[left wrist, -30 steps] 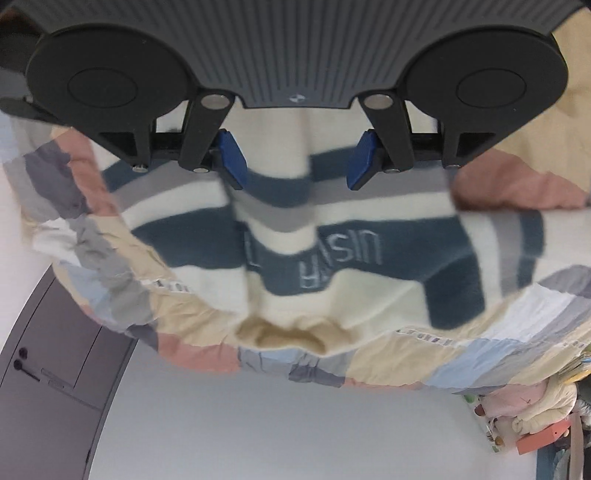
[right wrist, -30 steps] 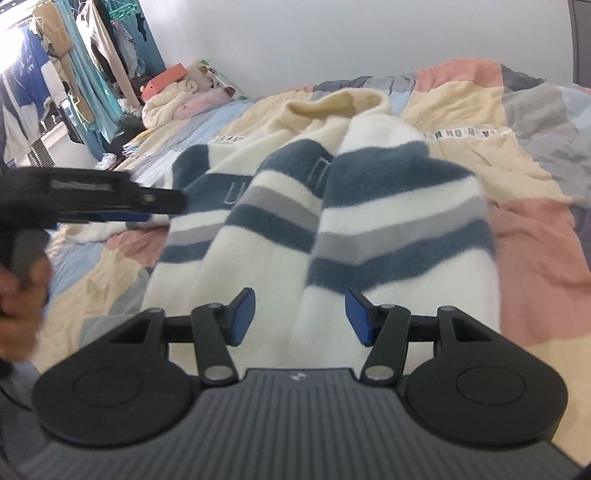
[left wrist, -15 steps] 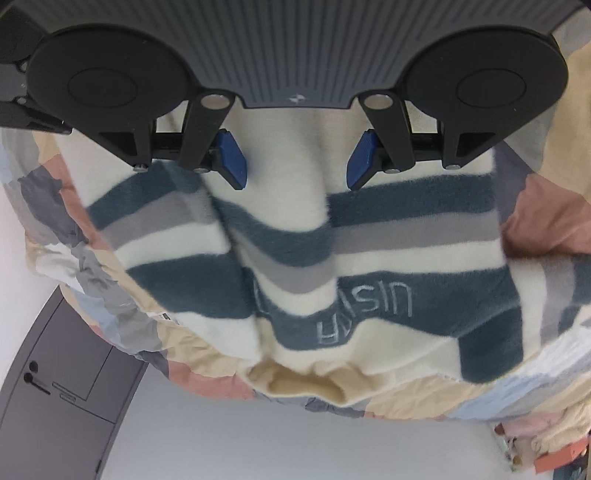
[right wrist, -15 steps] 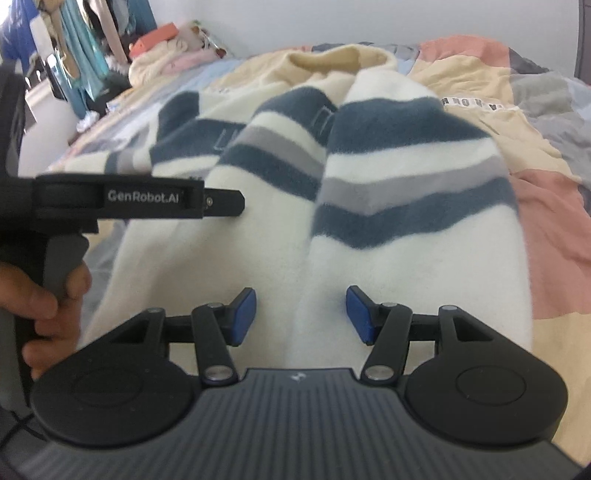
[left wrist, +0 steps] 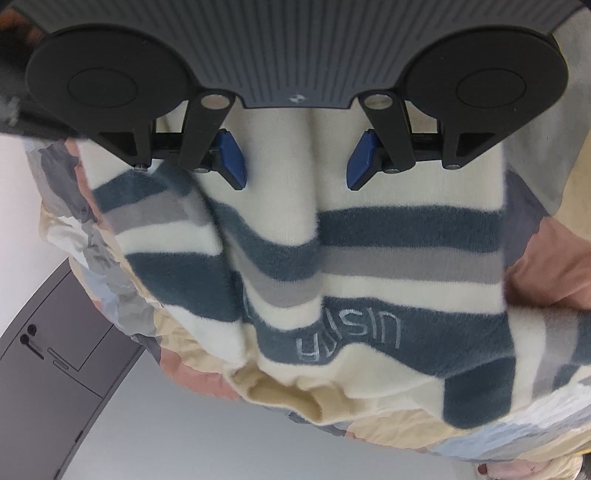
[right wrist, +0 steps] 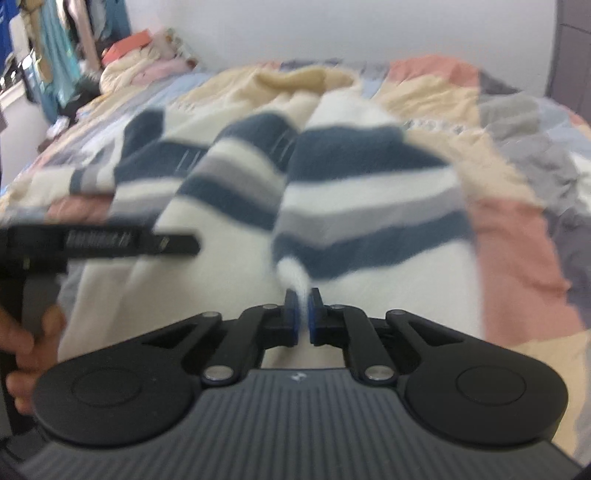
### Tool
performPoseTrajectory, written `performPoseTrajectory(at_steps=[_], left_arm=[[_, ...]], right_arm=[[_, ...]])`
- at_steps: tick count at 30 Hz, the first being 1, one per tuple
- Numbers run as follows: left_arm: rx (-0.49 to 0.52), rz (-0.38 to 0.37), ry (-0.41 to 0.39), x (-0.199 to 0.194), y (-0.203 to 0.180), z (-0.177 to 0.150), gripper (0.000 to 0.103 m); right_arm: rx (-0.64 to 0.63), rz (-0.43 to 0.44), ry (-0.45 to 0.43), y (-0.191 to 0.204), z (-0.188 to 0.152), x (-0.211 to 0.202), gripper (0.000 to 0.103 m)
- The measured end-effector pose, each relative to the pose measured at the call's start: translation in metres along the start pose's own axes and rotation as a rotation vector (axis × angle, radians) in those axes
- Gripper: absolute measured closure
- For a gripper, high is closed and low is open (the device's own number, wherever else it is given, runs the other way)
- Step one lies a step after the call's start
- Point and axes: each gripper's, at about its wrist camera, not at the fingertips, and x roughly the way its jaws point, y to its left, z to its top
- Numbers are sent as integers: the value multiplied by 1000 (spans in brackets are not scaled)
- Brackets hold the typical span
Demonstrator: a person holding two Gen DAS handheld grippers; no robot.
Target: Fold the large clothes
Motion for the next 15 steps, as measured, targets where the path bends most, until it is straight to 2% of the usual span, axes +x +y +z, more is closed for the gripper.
performPoseTrajectory(at_steps=[8, 13, 15], left_arm=[[-11, -7, 5, 1, 1, -1, 37], [-5, 1, 3, 5, -1, -1, 37], [-7, 4, -4, 5, -2, -1, 37]], right_arm=[[87, -126, -121, -66, 55, -20, 95], [195, -232, -172, -127, 97, -5, 95], [211, -300, -204, -148, 110, 7, 95]])
